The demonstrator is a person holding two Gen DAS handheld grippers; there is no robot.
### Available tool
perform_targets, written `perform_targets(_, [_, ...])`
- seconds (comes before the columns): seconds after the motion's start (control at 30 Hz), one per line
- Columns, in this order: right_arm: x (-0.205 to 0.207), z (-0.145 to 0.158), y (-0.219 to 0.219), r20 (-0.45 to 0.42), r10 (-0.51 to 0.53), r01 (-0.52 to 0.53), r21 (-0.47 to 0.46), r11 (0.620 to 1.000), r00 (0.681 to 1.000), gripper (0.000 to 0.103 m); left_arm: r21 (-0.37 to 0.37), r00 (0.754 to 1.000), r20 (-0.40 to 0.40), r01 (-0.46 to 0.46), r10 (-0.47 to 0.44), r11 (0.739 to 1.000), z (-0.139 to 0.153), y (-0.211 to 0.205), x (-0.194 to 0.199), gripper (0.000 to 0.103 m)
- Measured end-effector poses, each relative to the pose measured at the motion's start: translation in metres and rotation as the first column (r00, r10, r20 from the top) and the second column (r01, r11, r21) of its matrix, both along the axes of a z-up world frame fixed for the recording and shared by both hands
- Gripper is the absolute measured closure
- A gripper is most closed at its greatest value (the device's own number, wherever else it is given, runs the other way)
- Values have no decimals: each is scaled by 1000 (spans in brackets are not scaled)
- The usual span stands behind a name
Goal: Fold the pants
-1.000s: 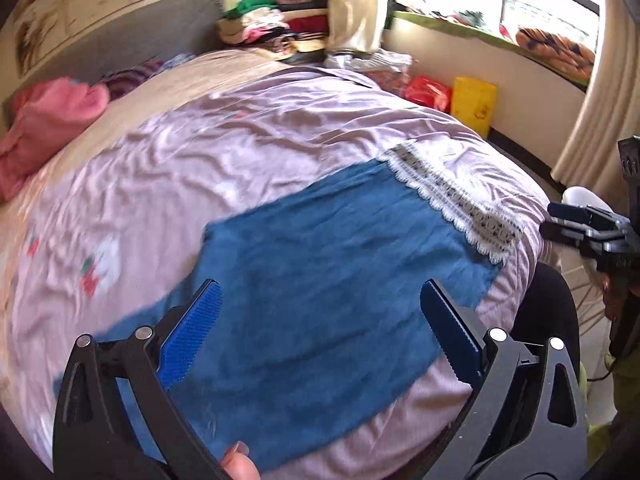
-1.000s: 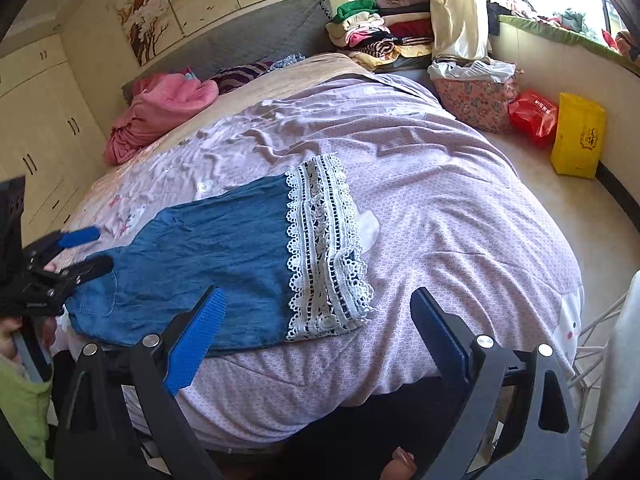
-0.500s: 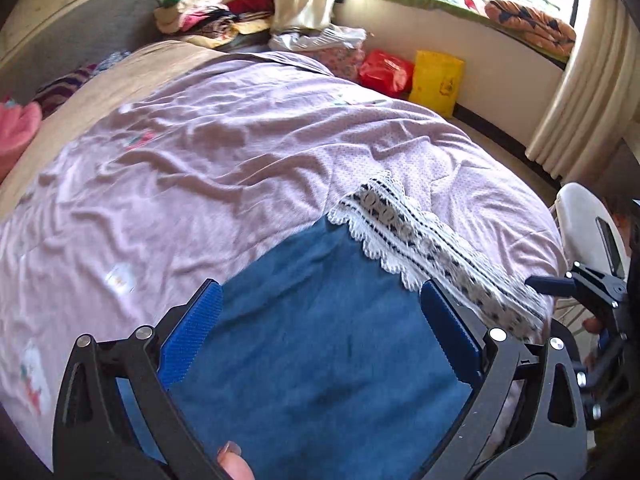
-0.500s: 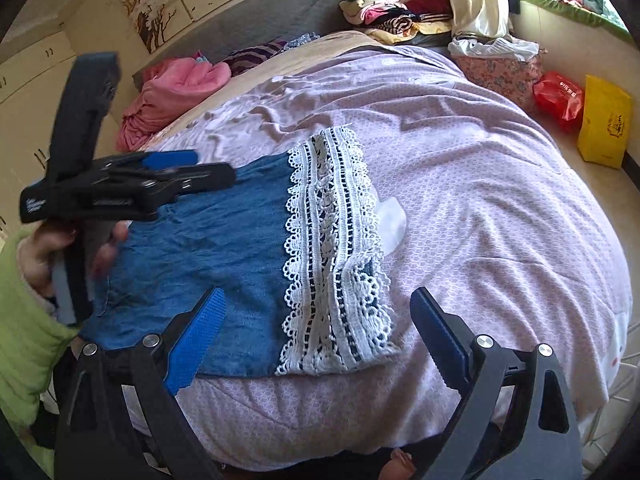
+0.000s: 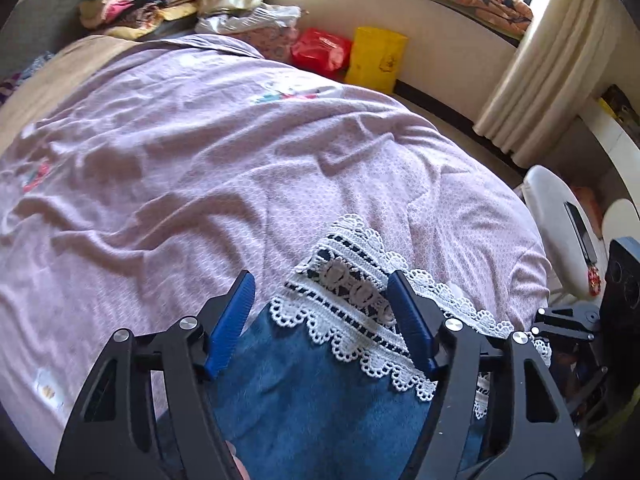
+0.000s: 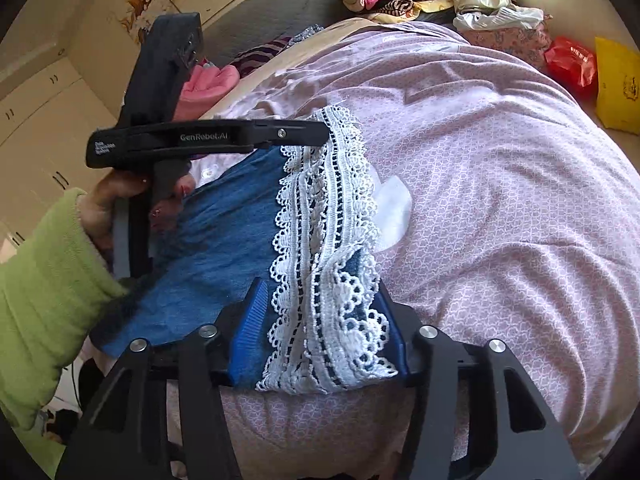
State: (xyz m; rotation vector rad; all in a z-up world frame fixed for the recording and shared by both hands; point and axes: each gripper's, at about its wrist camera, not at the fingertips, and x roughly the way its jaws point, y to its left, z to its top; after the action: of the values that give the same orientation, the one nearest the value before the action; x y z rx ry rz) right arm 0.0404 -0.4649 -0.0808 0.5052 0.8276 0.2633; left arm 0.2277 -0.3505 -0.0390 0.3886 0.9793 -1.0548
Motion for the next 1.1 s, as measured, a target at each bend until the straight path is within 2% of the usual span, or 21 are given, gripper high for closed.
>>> perform_targets(0.1, [-1, 3, 2, 20, 22, -22, 16, 1000, 1000, 58, 18, 999, -5, 42, -42, 999, -7, -8, 0, 44])
perform_targets(0.17, [1, 0, 5, 0, 23, -23, 4, 1000, 1000, 58, 32, 998, -21, 52, -52, 998, -15, -12, 5, 43])
perform_targets(0.3, [5, -4, 4, -30, 12, -11, 24, 1000, 999, 58, -7, 995, -92, 45, -46, 999, -23, -10, 16, 43])
perform_targets(0.37, [6, -4, 5, -30, 11, -10, 21, 1000, 999, 60, -23, 994, -104, 37, -39, 999, -22, -8, 17, 50])
perform_targets(0.4, [7, -3, 6, -26, 12, -11, 25, 1000, 1000, 69, -41, 992, -119, 32, -37, 999, -21, -6, 17, 66])
perform_targets(0.43, [6, -2, 6, -21, 4, -3, 29, 1000, 1000, 73, -50, 992, -125, 27, -33, 998, -18, -5, 16, 76])
perform_targets(0.5, [4, -1, 5, -9, -10, 10, 44, 999, 1000, 83, -63, 993, -117, 28, -35, 998, -13, -3, 13, 83])
perform_targets(0.53, [3, 0, 5, -2, -11, 11, 46, 999, 1000, 84, -64, 994, -105, 33, -40, 997, -12, -2, 11, 86])
perform_targets(0.63, [-4, 9, 9, 27, -10, 9, 23, 1000, 1000, 87, -84, 995, -88, 32, -40, 996, -4, 5, 8, 89])
perform_targets(0.9, [-16, 57, 41, 138, 43, -34, -64, 997, 990, 88, -246, 995, -94, -9, -15, 969, 33, 48, 4, 89])
perform_targets(1.1, [-14, 92, 94, 203, 156, -125, -158, 979, 967, 88, -346, 996, -78, -70, 46, 936, 66, 124, -3, 89])
